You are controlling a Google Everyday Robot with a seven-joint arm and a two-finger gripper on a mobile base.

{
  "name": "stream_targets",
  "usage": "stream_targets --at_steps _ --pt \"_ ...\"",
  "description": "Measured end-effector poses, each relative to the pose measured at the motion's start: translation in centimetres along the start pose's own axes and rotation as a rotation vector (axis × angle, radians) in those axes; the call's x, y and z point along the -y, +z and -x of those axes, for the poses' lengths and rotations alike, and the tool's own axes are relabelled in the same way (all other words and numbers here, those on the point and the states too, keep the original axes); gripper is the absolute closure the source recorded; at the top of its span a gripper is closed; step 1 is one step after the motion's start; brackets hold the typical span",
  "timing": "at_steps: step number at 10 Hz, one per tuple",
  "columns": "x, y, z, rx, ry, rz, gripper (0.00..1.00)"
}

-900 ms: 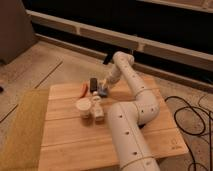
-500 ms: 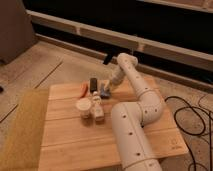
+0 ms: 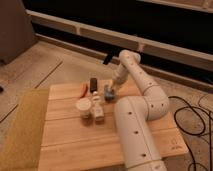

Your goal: Wipe the white sponge on the table

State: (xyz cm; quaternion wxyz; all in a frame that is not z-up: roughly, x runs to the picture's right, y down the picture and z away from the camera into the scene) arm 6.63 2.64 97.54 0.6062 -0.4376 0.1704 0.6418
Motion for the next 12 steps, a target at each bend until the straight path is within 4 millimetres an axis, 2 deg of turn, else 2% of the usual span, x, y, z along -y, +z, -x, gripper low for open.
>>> stream_targets --at_steps 5,8,10,11,12 --pt "1.2 1.7 -3.3 -0.061 0.06 -0.021 1.0" --pt "5.1 1.3 -4.5 -0.06 0.161 -0.064 1.0" --pt "7.7 0.4 -3.1 -0.008 0.203 -0.091 1.0" --pt "8.3 -0.1 -2.1 0.019 0.196 -0.105 1.0" --pt "8.5 -1.0 0.4 0.082 0.139 -0.131 1.0"
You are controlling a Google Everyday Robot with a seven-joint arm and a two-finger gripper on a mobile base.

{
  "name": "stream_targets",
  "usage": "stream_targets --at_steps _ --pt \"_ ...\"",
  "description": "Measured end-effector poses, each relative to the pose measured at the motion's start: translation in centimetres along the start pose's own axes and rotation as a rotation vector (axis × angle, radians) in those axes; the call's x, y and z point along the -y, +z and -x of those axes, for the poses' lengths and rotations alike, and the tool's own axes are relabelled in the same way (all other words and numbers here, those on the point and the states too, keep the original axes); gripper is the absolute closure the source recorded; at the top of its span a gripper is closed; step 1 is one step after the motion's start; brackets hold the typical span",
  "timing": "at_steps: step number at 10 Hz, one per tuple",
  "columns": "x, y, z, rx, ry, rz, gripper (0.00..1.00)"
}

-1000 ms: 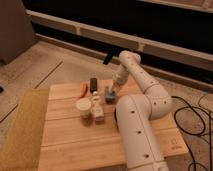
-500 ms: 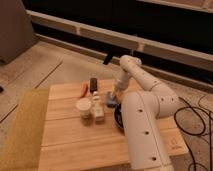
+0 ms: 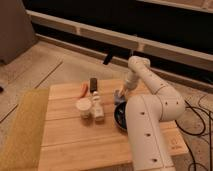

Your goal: Wipe the white sponge on the table

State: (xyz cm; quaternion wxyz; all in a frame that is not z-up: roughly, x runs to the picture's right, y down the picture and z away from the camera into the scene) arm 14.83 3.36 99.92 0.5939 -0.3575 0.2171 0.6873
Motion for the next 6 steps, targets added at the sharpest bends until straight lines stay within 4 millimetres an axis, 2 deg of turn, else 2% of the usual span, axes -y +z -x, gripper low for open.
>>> stream_targets --at_steps 1,3,4,5,6 --pt "-1.0 -0.2 1.3 0.033 -0.041 0.006 1.0" --pt "-4.4 -0.4 3.2 0.08 -0.137 0.038 1.0" --pt "-8.1 -0.4 3.7 0.093 -0.218 0.086 0.95" --pt "-9.5 -0.3 3.7 0.09 -0.247 0.102 0.94" --pt "-9.5 -0.2 3.6 0.088 -0.249 0.104 0.91"
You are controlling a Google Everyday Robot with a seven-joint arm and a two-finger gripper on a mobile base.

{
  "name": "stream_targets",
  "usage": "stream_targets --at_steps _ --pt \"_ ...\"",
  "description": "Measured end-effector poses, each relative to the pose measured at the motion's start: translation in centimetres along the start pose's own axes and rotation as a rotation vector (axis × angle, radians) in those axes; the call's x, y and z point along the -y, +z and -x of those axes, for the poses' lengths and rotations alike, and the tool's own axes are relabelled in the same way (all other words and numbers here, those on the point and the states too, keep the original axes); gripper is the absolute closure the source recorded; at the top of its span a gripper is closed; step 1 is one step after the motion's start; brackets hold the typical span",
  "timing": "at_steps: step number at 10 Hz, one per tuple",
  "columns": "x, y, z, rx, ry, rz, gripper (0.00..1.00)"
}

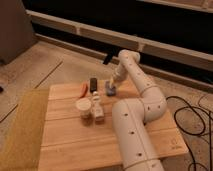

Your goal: Wipe the white sponge on the table

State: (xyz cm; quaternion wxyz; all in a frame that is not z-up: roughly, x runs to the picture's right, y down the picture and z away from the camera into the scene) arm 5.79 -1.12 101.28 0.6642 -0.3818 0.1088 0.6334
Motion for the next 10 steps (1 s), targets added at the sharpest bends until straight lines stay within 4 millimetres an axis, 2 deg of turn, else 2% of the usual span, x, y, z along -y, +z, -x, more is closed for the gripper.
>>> stream_targets --at_steps 5,7,10 --pt "0.17 -0.07 -0.08 -0.001 0.002 0.0 0.36" --pt "0.13 -0.05 -0.07 -0.001 0.002 0.0 0.2" --pt "0.18 -0.06 -0.09 -0.001 0.002 0.0 0.2"
